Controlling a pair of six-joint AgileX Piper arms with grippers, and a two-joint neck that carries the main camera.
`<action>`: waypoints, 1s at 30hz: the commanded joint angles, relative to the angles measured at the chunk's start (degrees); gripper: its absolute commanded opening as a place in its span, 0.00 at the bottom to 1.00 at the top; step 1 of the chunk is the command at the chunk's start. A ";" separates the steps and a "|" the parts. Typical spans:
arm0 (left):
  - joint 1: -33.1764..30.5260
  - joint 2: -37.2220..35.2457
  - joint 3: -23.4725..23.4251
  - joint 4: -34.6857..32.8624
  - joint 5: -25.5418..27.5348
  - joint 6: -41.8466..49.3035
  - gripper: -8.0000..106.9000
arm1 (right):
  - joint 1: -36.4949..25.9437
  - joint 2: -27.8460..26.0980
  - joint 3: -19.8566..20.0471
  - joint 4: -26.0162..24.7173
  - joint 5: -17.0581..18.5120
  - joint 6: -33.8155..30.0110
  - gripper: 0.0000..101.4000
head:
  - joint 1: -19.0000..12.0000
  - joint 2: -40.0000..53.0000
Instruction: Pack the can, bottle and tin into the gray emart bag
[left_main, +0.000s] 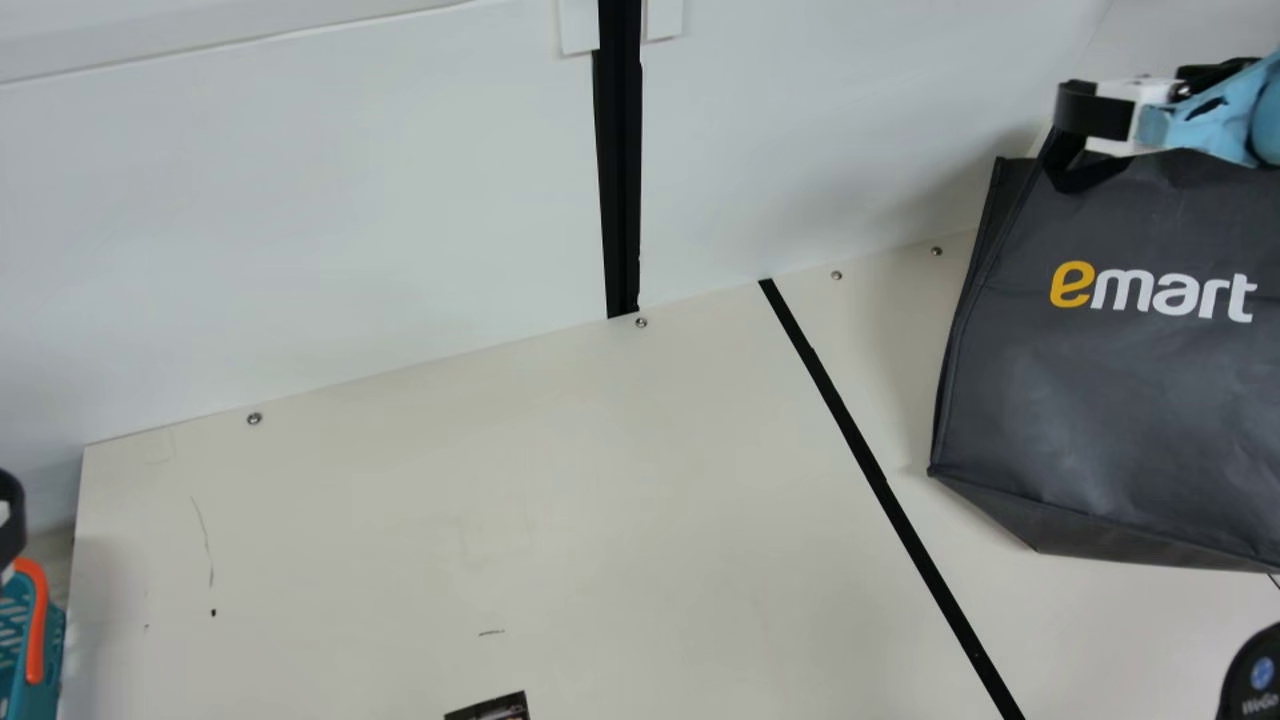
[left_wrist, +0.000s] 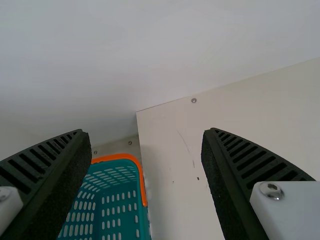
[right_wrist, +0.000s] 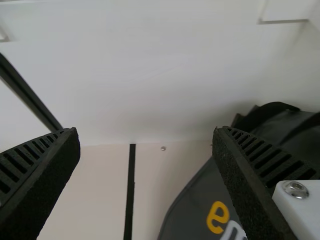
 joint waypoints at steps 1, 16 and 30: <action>0.00 0.00 0.00 0.00 0.00 0.00 0.85 | 1.21 -0.35 1.19 0.19 0.01 0.27 0.90 | -1.30 -0.05; 0.00 0.00 0.00 0.00 0.00 0.00 0.85 | 9.22 -4.59 9.65 1.69 -0.15 1.39 0.90 | -1.30 -0.05; 0.00 0.00 0.00 0.00 0.00 0.00 0.85 | 18.73 -9.88 20.51 0.54 -4.21 1.83 0.90 | -1.30 -0.05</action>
